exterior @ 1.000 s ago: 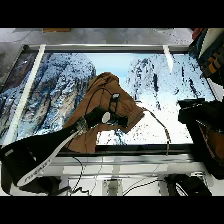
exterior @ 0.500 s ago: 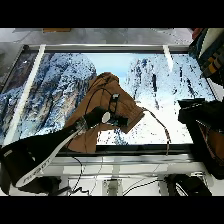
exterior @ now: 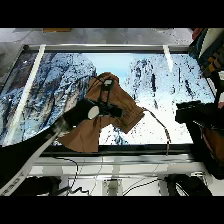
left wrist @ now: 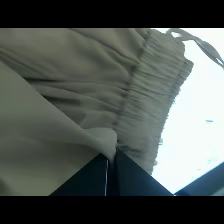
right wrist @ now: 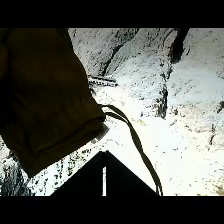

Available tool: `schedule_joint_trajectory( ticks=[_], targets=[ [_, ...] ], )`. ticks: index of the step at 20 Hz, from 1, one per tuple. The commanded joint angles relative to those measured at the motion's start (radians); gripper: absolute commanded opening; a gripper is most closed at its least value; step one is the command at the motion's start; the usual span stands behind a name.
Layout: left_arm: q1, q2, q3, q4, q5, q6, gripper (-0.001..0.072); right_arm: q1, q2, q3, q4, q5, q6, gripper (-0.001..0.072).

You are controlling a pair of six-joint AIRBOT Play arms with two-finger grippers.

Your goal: Fold the clothes and pants, and hang the long-sleeved shirts on hangers.

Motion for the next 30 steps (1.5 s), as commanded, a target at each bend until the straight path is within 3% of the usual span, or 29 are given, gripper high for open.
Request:
schedule_joint_trajectory(
  ticks=[1, 5, 7, 8, 9, 10, 11, 12, 14, 21, 26, 27, 29, 30],
  targets=[
    [0.042, 0.109, 0.001, 0.114, -0.089, 0.001, 0.0023, 0.000, -0.012, -0.063, 0.002, -0.005, 0.056, 0.0025],
    [0.095, 0.208, 0.001, 0.160, -0.155, 0.004, 0.0023, 0.000, -0.012, -0.220, 0.021, -0.026, 0.076, 0.0026],
    [0.125, 0.241, 0.001, 0.177, -0.195, 0.004, 0.0023, 0.001, -0.012, -0.306, 0.105, -0.113, 0.126, 0.0026],
    [0.140, 0.254, 0.001, 0.181, -0.212, 0.019, 0.0023, 0.001, -0.014, -0.349, 0.168, -0.186, 0.127, 0.0082],
    [0.154, 0.261, 0.001, 0.180, -0.222, 0.042, 0.0023, 0.001, -0.029, -0.394, 0.243, -0.265, 0.138, 0.0287],
    [0.167, 0.264, 0.001, 0.180, -0.228, 0.049, 0.0023, 0.001, -0.058, -0.431, 0.321, -0.328, 0.156, 0.0364],
    [0.175, 0.266, 0.001, 0.180, -0.233, 0.049, 0.0023, 0.001, -0.099, -0.457, 0.397, -0.369, 0.156, 0.0369],
    [0.179, 0.266, 0.001, 0.180, -0.236, 0.049, 0.0023, 0.001, -0.150, -0.473, 0.481, -0.399, 0.155, 0.0435],
    [0.179, 0.266, 0.001, 0.180, -0.236, 0.049, 0.0023, 0.001, -0.286, -0.471, 0.658, -0.430, 0.147, 0.0637],
    [0.179, 0.265, 0.001, 0.181, -0.236, 0.055, 0.0023, 0.002, -0.723, -0.357, 1.212, -0.399, -0.196, 0.0625],
    [0.180, 0.263, 0.001, 0.184, -0.236, 0.056, 0.0023, 0.002, -0.859, -0.265, 1.259, -0.405, -0.211, 0.0623],
    [0.180, 0.262, 0.000, 0.184, -0.236, 0.056, 0.0023, 0.002, -0.877, -0.257, 1.288, -0.402, -0.211, 0.0608],
    [0.180, 0.262, 0.000, 0.188, -0.236, 0.056, 0.0023, 0.002, -0.896, -0.246, 1.331, -0.401, -0.212, 0.0509],
    [0.180, 0.262, 0.000, 0.195, -0.236, 0.056, 0.0023, 0.002, -0.898, -0.245, 1.338, -0.414, -0.212, 0.0424]
  ],
)
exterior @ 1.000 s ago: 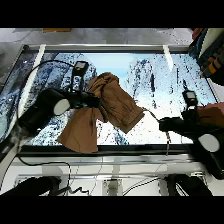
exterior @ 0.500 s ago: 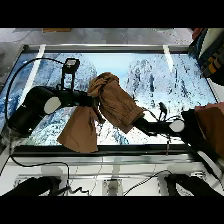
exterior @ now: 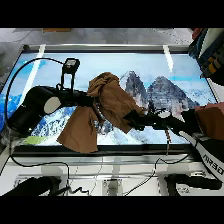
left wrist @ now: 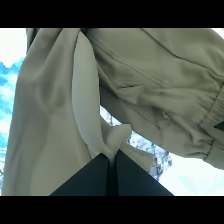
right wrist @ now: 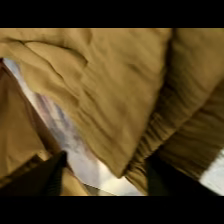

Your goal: Fold the clothes and pants, and hang the long-sleeved shirts on hangers.

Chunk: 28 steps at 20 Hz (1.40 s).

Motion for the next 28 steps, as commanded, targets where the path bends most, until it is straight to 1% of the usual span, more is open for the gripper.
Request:
schedule_joint_trajectory(
  ticks=[1, 2, 3, 5, 7, 9, 11, 15, 16, 19, 22, 25, 28],
  targets=[
    [0.001, 0.000, 0.000, 0.026, 0.000, 0.000, 0.0023, 0.001, -0.038, 0.021, 0.074, -0.017, -0.013, 0.0316],
    [0.002, 0.000, 0.000, 0.038, 0.000, 0.000, 0.0023, 0.001, -0.038, 0.021, 0.074, -0.026, -0.013, 0.0194],
    [0.003, 0.000, 0.000, 0.052, 0.000, 0.000, 0.0023, 0.001, -0.036, 0.021, 0.074, -0.037, -0.014, 0.0022],
    [0.008, 0.000, 0.000, 0.077, 0.000, 0.000, 0.0023, 0.001, -0.033, 0.037, 0.069, -0.035, -0.049, 0.0024],
    [0.021, 0.001, 0.000, 0.103, -0.002, 0.000, 0.0023, 0.001, -0.014, 0.074, 0.069, -0.035, -0.133, 0.0025],
    [0.062, 0.003, 0.000, 0.126, -0.004, -0.001, 0.0022, -0.002, 0.022, 0.129, 0.062, -0.040, -0.189, 0.0024],
    [0.126, 0.014, 0.001, 0.128, -0.004, -0.001, 0.0022, -0.018, 0.066, 0.192, 0.032, -0.052, -0.204, 0.0024],
    [0.313, 0.077, 0.001, 0.132, 0.023, 0.001, 0.0021, -0.081, 0.146, 0.314, -0.116, -0.051, -0.203, 0.0023],
    [0.381, 0.100, 0.001, 0.136, 0.063, 0.015, 0.0020, -0.101, 0.167, 0.346, -0.157, -0.051, -0.203, 0.0023],
    [0.594, 0.151, 0.005, 0.135, 0.216, 0.014, 0.0018, -0.161, 0.220, 0.455, -0.241, -0.050, -0.196, 0.0023],
    [0.762, 0.178, 0.037, 0.135, 0.322, 0.015, 0.0019, -0.221, 0.271, 0.550, -0.299, -0.050, -0.195, 0.0023],
    [0.886, 0.206, 0.039, 0.136, 0.487, 0.015, 0.0019, -0.293, 0.338, 0.602, -0.332, -0.050, -0.195, 0.0024],
    [0.968, 0.232, 0.039, 0.136, 0.578, 0.015, 0.0019, -0.377, 0.415, 0.608, -0.340, -0.050, -0.195, 0.0023]
  ],
)
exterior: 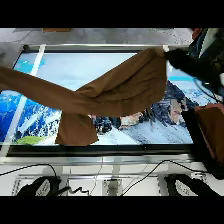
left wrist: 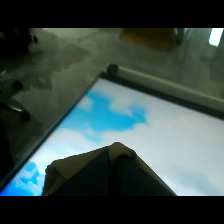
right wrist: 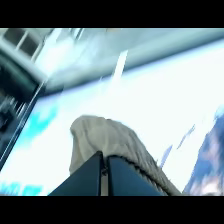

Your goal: Fold the clothes and pants, and hang the long-sleeved shirts on hangers.

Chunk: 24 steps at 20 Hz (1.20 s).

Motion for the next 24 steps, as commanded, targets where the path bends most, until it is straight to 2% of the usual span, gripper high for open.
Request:
schedule_joint_trajectory(
  ticks=[1, 5, 6, 9, 12, 17, 21, 24],
  targets=[
    [0.117, 0.035, 0.003, -0.001, 0.142, 0.000, 0.0019, -0.098, 0.089, 0.026, -0.037, -0.005, 0.004, 0.0023],
    [0.183, 0.063, 0.003, -0.001, 0.114, 0.000, 0.0019, -0.182, 0.175, 0.026, -0.074, 0.023, 0.005, 0.0023],
    [0.188, 0.066, 0.003, -0.001, 0.061, 0.000, 0.0019, -0.195, 0.187, 0.026, -0.106, 0.036, 0.010, 0.0023],
    [0.187, 0.058, -0.004, -0.001, -0.193, 0.019, 0.0020, -0.211, 0.174, 0.024, -0.315, 0.103, 0.149, 0.0023],
    [0.187, 0.034, -0.061, -0.001, -0.360, 0.143, 0.0020, -0.210, 0.111, 0.024, -0.526, 0.201, 0.246, 0.0024],
    [0.187, -0.003, -0.271, -0.001, -0.372, 0.151, 0.0020, -0.210, -0.061, 0.010, -0.560, 0.232, 0.331, 0.0024],
    [0.187, -0.052, -0.372, -0.001, -0.351, 0.235, 0.0020, -0.210, -0.184, 0.010, -0.559, 0.217, 0.347, 0.0024],
    [0.161, -0.098, -0.369, -0.054, -0.111, 0.228, 0.0019, -0.209, -0.229, 0.010, -0.539, 0.172, 0.347, 0.0024]
  ],
)
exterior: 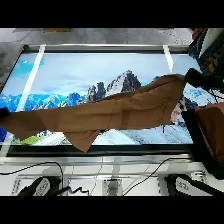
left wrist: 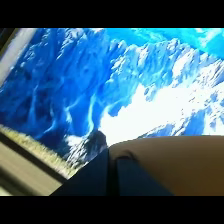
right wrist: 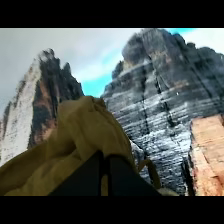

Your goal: Fold the clothes and pants, and hang the long-sleeved shirts on hangers.

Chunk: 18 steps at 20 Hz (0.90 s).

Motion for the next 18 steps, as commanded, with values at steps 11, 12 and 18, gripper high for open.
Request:
schedule_joint_trajectory(
  ticks=[11, 12, 18],
  targets=[
    [-0.262, -0.324, 0.468, -0.057, 0.293, -0.082, 0.0017, 0.000, -0.124, 0.081, 0.002, -0.367, 0.210, 0.0023],
    [-0.266, -0.313, 0.468, -0.057, 0.262, -0.053, 0.0017, 0.000, -0.128, 0.082, -0.017, -0.359, 0.210, 0.0023],
    [-0.186, -0.308, 0.283, 0.003, -0.114, -0.051, 0.0016, 0.000, -0.172, 0.081, -0.155, -0.151, 0.209, 0.0024]
  ],
)
